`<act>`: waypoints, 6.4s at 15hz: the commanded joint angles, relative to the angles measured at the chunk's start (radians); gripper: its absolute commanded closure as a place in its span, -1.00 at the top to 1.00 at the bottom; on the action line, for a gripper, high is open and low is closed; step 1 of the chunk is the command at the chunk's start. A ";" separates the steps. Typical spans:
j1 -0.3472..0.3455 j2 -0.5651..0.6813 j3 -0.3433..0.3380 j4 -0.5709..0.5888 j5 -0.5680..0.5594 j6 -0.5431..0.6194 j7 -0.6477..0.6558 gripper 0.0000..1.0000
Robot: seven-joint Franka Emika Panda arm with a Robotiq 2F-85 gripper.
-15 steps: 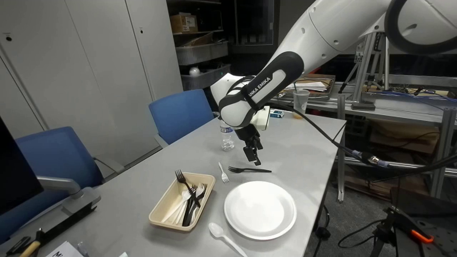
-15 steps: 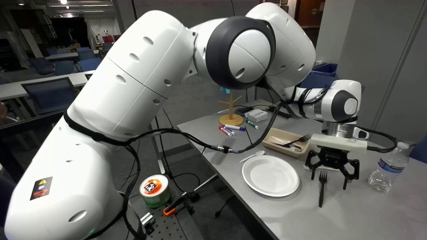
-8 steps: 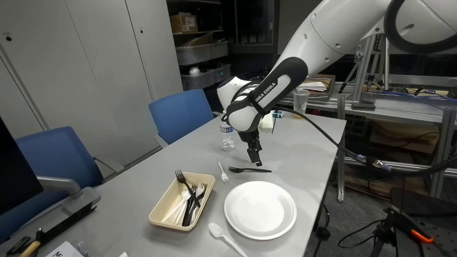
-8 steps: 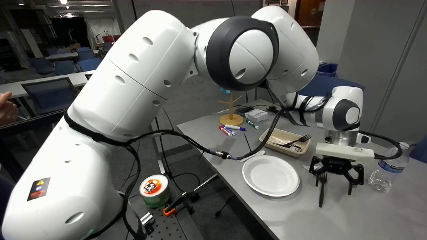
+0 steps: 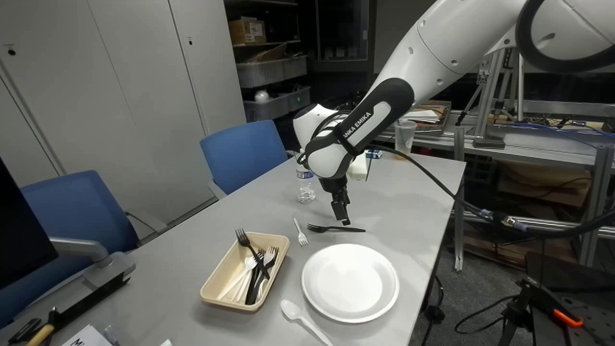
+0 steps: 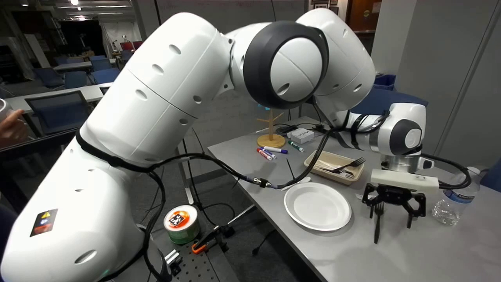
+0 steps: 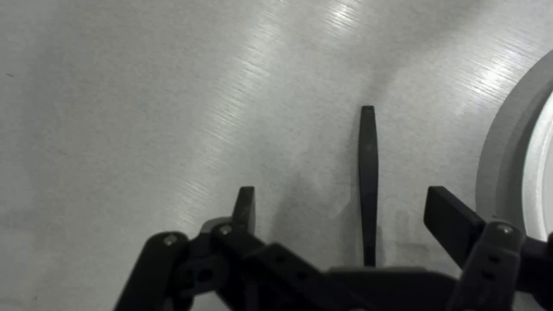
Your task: Pick both black forks on the table and put them on the tray
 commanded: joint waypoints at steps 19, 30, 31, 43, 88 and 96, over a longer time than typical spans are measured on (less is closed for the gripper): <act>-0.020 0.161 0.034 0.202 0.085 -0.006 -0.004 0.31; -0.021 0.162 0.031 0.223 0.101 -0.013 0.003 -1.00; -0.019 0.158 0.031 0.221 0.100 -0.019 0.005 -0.96; 0.086 0.030 0.027 0.211 0.062 -0.176 0.059 -0.96; 0.271 0.228 0.100 0.432 -0.029 -0.030 -0.249 0.59; 0.301 0.109 0.074 0.330 -0.044 -0.152 -0.136 1.00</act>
